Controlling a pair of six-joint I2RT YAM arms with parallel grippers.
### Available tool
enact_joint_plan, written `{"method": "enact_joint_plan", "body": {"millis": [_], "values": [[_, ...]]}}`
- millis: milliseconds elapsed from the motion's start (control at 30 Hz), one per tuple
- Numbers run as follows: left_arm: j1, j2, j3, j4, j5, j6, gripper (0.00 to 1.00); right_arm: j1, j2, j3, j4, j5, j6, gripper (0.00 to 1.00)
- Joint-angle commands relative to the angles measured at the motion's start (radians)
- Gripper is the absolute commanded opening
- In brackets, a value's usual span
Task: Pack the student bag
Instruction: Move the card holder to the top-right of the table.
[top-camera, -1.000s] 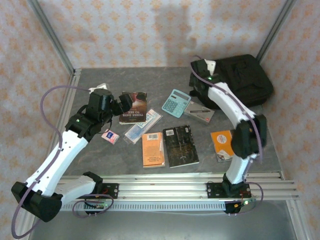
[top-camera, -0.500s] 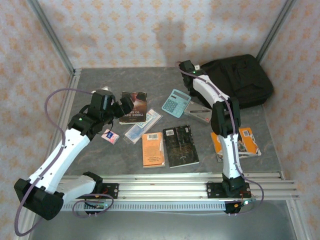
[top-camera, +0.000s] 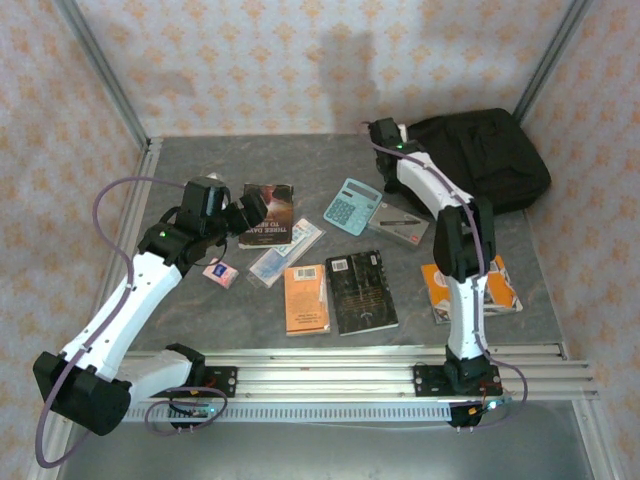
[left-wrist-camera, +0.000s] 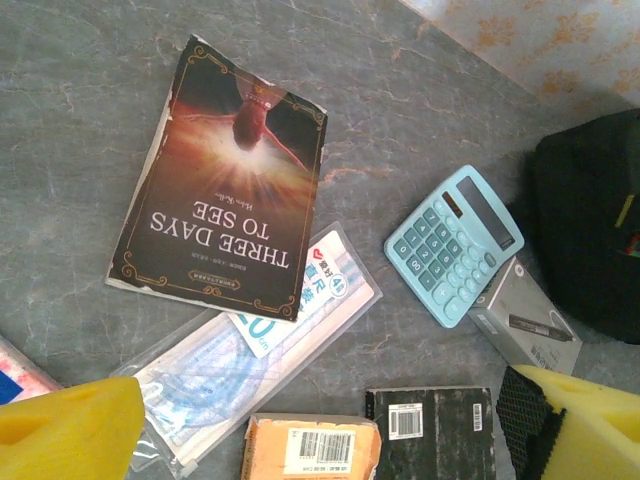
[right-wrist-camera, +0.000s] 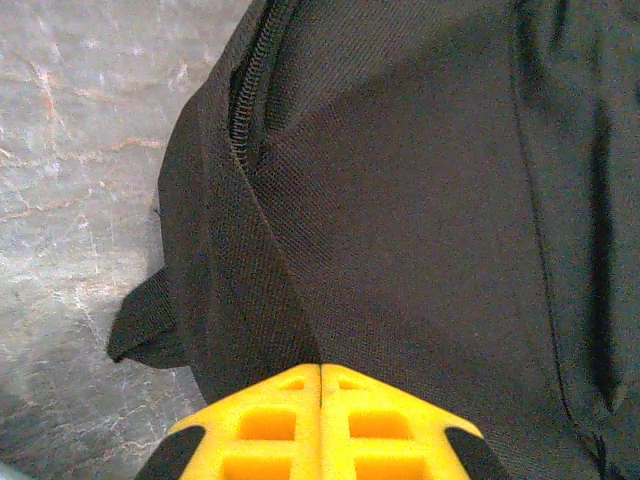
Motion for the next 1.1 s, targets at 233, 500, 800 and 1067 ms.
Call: {"method": "enact_joint_plan", "body": {"millis": [233,500,800,1067], "values": [[0.007,-0.009,0.009,0.006,0.027,0.029,0.88,-0.019,-0.374,-0.102,0.052,-0.139,-0.058,0.0],[0.002,-0.015,0.018,0.001,0.038,0.048,0.85,0.175,-0.624,-0.345,0.007,-0.324,-0.031,0.0],[-0.02,-0.023,0.019,-0.002,0.016,0.057,0.86,0.239,-0.677,-0.498,0.024,0.018,0.043,0.61],[-0.021,-0.026,0.018,-0.006,0.024,0.064,0.89,0.111,-0.301,-0.207,-0.004,0.022,0.054,0.89]]}}
